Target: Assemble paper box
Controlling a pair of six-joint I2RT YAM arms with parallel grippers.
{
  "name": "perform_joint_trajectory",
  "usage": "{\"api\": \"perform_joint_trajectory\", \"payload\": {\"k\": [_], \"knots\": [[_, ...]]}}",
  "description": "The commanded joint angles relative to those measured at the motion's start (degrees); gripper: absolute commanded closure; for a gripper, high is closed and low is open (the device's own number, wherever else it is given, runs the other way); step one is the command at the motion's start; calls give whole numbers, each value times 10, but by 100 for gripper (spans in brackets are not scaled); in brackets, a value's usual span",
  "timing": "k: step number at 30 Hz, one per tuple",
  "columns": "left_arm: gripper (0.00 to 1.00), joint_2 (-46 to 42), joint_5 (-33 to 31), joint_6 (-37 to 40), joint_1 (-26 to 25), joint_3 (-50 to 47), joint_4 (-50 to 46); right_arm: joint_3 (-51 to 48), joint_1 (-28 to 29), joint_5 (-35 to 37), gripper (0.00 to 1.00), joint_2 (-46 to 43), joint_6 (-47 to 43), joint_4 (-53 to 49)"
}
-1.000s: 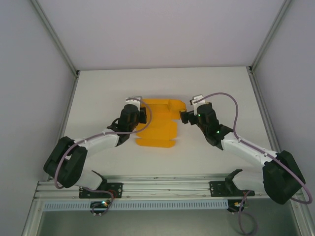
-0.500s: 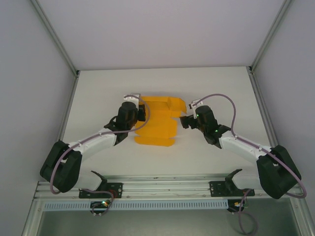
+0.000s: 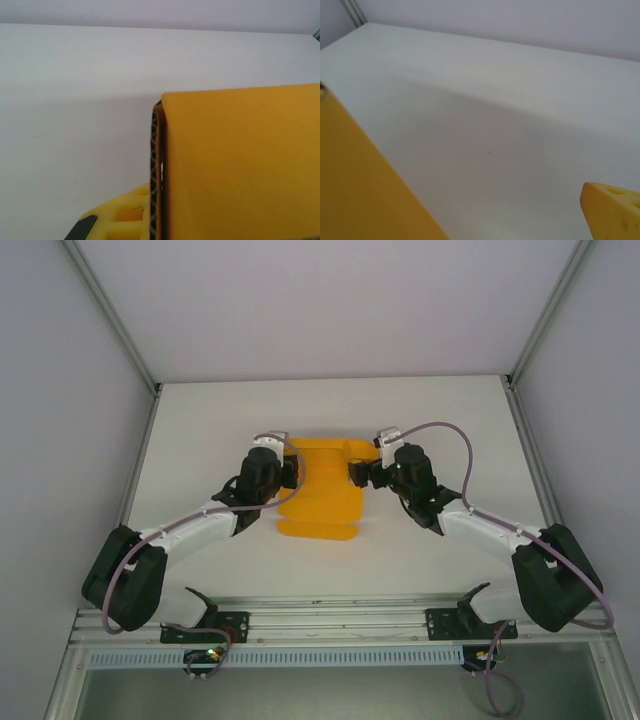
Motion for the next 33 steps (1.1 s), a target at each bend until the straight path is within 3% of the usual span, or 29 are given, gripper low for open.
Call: {"api": "perform_joint_trajectory", "payload": {"k": [1, 8, 11, 16, 21, 24, 27, 31, 33], "knots": [[100, 6, 11, -19, -5, 15, 14, 13, 20, 21, 0, 22, 16, 57], [100, 4, 4, -19, -9, 11, 14, 10, 53, 131, 0, 39, 18, 81], [100, 6, -17, -6, -8, 11, 4, 7, 54, 121, 0, 19, 16, 43], [100, 6, -47, 22, 2, 1, 3, -22, 53, 66, 0, -86, 1, -91], [100, 10, -20, 19, 24, 4, -14, -57, 49, 10, 0, -215, 4, -202], [100, 5, 6, 30, 25, -5, 2, -70, 20, 13, 0, -275, 12, -226], [100, 1, 23, 40, 26, -8, 0, -66, -45, -8, 0, -290, 21, -237], [100, -2, 41, 45, 25, -16, 6, -40, -134, -132, 1, -233, 8, -218], [100, -2, 41, 43, 25, -18, 8, -27, -143, -160, 9, -187, -5, -199]]}}
